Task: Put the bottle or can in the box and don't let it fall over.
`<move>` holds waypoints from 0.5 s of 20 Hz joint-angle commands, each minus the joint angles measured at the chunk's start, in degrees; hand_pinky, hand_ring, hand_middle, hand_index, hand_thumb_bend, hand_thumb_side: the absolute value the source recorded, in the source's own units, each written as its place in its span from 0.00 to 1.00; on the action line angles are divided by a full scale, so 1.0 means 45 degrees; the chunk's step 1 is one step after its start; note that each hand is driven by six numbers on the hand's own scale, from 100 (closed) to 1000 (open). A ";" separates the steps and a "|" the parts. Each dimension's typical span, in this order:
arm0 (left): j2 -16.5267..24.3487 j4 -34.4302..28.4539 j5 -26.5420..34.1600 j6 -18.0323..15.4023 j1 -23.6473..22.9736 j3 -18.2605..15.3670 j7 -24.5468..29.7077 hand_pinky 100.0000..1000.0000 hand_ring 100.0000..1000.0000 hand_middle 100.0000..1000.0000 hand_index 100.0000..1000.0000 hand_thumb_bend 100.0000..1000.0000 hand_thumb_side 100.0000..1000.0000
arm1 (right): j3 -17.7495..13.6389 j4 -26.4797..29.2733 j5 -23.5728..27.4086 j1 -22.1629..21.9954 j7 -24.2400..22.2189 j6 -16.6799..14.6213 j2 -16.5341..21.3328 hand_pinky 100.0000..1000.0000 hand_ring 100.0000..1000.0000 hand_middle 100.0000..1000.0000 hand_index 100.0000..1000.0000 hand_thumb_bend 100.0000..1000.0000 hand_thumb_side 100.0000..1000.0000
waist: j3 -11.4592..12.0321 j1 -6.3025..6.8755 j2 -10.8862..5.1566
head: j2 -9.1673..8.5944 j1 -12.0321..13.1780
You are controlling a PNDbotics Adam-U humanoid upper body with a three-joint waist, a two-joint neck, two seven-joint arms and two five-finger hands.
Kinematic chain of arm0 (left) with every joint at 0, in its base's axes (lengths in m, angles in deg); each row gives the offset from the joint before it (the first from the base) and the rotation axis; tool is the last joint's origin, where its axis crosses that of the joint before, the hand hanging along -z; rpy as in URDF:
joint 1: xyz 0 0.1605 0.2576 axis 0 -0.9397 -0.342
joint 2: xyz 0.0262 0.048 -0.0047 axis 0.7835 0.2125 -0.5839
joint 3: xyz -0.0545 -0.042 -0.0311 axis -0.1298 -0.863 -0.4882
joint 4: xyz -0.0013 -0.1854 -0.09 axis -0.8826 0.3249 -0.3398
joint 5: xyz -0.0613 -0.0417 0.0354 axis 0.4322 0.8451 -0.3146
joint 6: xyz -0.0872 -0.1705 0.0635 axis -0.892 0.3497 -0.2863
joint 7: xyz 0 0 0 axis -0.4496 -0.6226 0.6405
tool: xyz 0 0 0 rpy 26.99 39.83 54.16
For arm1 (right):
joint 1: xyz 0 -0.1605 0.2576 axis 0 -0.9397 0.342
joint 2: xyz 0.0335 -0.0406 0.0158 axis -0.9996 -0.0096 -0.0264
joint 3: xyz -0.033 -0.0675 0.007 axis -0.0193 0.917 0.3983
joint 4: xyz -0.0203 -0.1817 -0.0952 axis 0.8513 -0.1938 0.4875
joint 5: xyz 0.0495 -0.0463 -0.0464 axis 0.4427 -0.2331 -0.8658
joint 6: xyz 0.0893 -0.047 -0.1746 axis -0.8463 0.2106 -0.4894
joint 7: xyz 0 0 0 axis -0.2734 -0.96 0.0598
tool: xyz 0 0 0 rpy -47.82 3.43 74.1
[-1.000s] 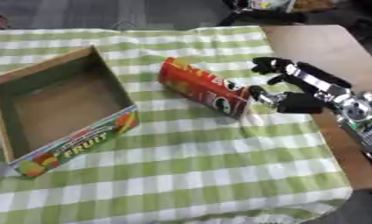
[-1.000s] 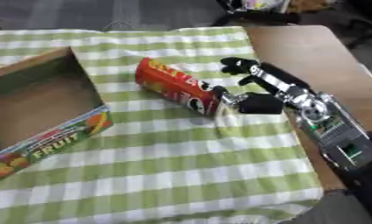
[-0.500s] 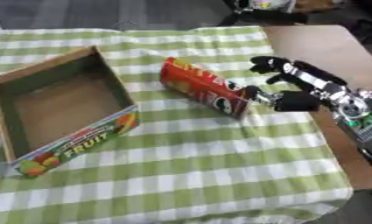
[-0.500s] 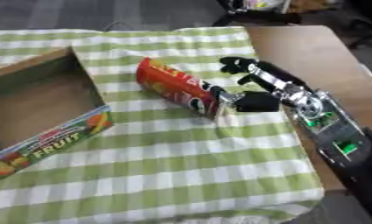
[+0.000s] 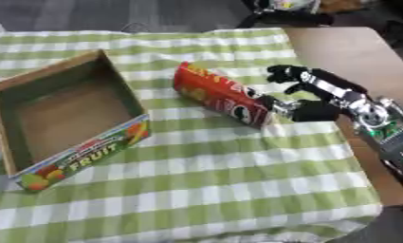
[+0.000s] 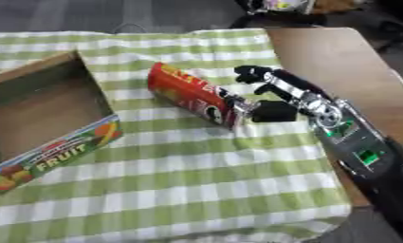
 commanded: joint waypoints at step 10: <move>0.0276 -0.0201 0.0009 -0.0016 0.0177 0.0011 0.0060 0.56 0.59 0.50 0.67 0.00 0.66 | 0.0205 -0.0814 -0.0264 0.0482 -0.0226 -0.0298 -0.0062 0.84 0.95 0.85 0.97 0.21 0.56 | 0.0049 0.0158 -0.0019 | 0.0040 -0.0092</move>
